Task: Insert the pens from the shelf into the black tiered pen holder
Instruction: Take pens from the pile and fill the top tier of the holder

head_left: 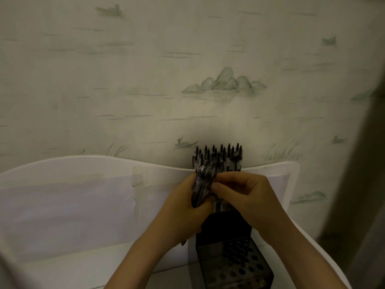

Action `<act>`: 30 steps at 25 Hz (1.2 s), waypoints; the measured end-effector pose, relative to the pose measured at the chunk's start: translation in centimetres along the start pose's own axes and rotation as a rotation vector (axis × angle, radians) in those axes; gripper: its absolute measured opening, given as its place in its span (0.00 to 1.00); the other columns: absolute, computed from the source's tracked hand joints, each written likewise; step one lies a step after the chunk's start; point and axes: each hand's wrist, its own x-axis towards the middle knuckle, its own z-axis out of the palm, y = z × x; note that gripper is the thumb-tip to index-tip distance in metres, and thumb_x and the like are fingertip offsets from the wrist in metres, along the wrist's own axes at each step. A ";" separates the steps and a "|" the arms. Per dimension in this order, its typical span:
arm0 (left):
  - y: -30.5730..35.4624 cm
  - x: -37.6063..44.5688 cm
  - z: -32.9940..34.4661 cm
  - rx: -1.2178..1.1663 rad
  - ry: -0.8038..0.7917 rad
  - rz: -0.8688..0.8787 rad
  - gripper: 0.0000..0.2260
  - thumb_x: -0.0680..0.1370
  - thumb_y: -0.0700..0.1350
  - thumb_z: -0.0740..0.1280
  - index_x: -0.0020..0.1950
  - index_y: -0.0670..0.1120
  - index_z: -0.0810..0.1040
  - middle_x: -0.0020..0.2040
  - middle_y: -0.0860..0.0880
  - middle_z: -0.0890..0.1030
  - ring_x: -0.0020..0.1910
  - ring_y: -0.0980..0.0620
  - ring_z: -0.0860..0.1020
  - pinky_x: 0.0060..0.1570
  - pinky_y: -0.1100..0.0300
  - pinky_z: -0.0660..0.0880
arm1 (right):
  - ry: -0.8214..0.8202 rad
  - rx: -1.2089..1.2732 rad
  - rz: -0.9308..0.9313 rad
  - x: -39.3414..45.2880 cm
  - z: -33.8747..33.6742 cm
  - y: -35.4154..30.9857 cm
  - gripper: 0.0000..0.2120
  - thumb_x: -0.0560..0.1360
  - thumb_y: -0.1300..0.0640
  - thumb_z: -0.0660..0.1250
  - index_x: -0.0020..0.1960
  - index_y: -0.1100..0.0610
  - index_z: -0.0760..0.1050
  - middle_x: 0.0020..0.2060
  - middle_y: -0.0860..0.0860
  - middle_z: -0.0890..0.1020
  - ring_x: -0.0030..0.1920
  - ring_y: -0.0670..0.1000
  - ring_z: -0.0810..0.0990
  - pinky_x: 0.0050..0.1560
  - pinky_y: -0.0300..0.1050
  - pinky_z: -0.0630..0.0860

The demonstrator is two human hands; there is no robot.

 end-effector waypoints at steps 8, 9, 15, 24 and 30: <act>0.9 -0.2 -0.3 -0.036 -0.031 -0.037 0.07 0.78 0.42 0.67 0.51 0.55 0.74 0.31 0.51 0.79 0.22 0.53 0.76 0.23 0.64 0.72 | 0.127 0.210 0.051 1.2 -2.0 -1.7 0.09 0.70 0.58 0.70 0.48 0.62 0.81 0.40 0.56 0.86 0.42 0.54 0.85 0.46 0.45 0.81; 0.8 -0.2 -0.4 -0.036 -0.020 -0.047 0.05 0.78 0.43 0.67 0.51 0.52 0.75 0.31 0.50 0.78 0.22 0.54 0.75 0.23 0.64 0.72 | 0.196 0.246 0.021 1.6 -2.5 -2.2 0.09 0.70 0.59 0.70 0.47 0.63 0.81 0.39 0.57 0.86 0.41 0.55 0.85 0.46 0.46 0.82; 0.7 0.2 -0.6 -0.002 0.030 -0.059 0.06 0.78 0.41 0.67 0.45 0.41 0.73 0.28 0.50 0.74 0.20 0.58 0.72 0.22 0.65 0.70 | 0.453 -0.090 -0.275 3.0 -3.8 -3.1 0.03 0.71 0.63 0.74 0.44 0.57 0.82 0.33 0.48 0.85 0.34 0.47 0.84 0.39 0.36 0.79; 0.9 0.2 -0.9 -0.014 0.050 -0.082 0.05 0.77 0.41 0.68 0.48 0.41 0.73 0.30 0.47 0.75 0.20 0.57 0.71 0.22 0.65 0.71 | 0.412 -0.365 -0.392 3.7 -2.9 -1.4 0.04 0.72 0.59 0.74 0.47 0.55 0.83 0.37 0.42 0.83 0.38 0.42 0.83 0.42 0.35 0.80; 0.8 0.2 -0.9 -0.031 0.049 -0.088 0.06 0.77 0.42 0.68 0.48 0.42 0.73 0.31 0.46 0.75 0.20 0.57 0.71 0.22 0.65 0.71 | 0.303 -0.500 -0.237 4.2 -2.3 0.6 0.04 0.70 0.54 0.76 0.43 0.54 0.84 0.32 0.43 0.83 0.34 0.40 0.82 0.42 0.42 0.82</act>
